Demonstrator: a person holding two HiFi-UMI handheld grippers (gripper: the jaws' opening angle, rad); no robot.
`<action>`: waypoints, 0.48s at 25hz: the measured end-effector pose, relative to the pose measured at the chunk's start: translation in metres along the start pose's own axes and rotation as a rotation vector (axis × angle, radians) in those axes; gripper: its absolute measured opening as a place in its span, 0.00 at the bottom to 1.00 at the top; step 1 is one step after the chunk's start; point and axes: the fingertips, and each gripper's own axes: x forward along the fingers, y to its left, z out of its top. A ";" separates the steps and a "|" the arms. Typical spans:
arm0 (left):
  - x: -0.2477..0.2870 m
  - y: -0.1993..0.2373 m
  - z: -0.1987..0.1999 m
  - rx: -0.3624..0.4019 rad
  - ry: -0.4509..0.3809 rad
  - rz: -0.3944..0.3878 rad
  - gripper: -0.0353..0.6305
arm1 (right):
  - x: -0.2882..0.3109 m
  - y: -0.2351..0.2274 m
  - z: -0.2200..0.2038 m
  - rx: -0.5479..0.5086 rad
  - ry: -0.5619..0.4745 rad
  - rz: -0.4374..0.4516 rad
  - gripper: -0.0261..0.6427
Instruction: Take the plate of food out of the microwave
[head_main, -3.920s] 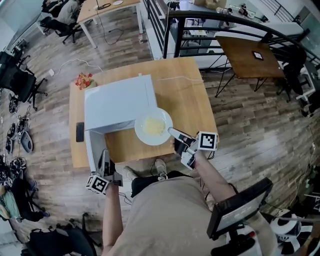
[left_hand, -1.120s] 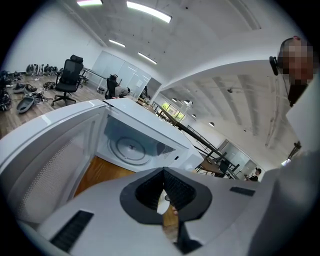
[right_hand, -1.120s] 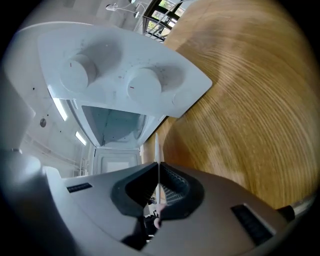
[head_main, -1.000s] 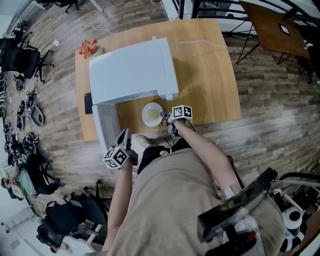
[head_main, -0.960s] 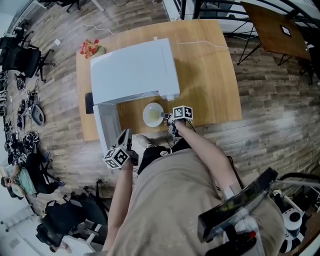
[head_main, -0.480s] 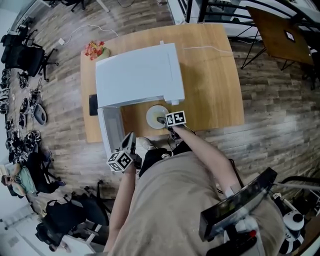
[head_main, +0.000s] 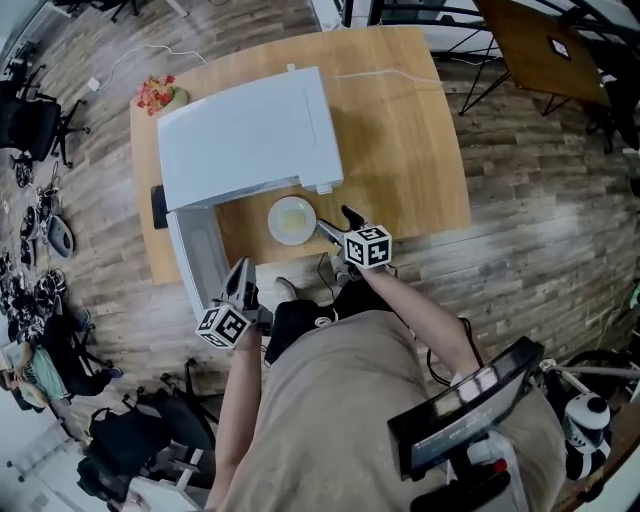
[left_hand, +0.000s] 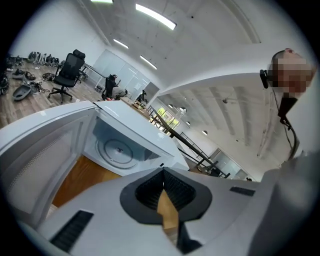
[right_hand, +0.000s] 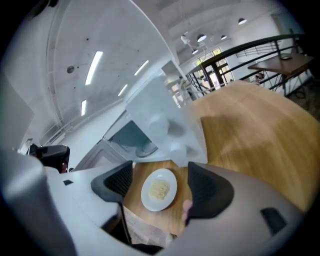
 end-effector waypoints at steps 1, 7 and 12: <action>-0.004 -0.002 0.002 -0.003 -0.009 -0.017 0.06 | -0.015 0.000 0.008 -0.010 -0.040 -0.017 0.54; -0.028 -0.049 0.032 0.101 -0.045 -0.195 0.06 | -0.128 -0.008 0.083 -0.003 -0.362 -0.254 0.51; -0.073 -0.096 0.063 0.159 -0.128 -0.325 0.06 | -0.234 0.047 0.138 -0.037 -0.588 -0.303 0.51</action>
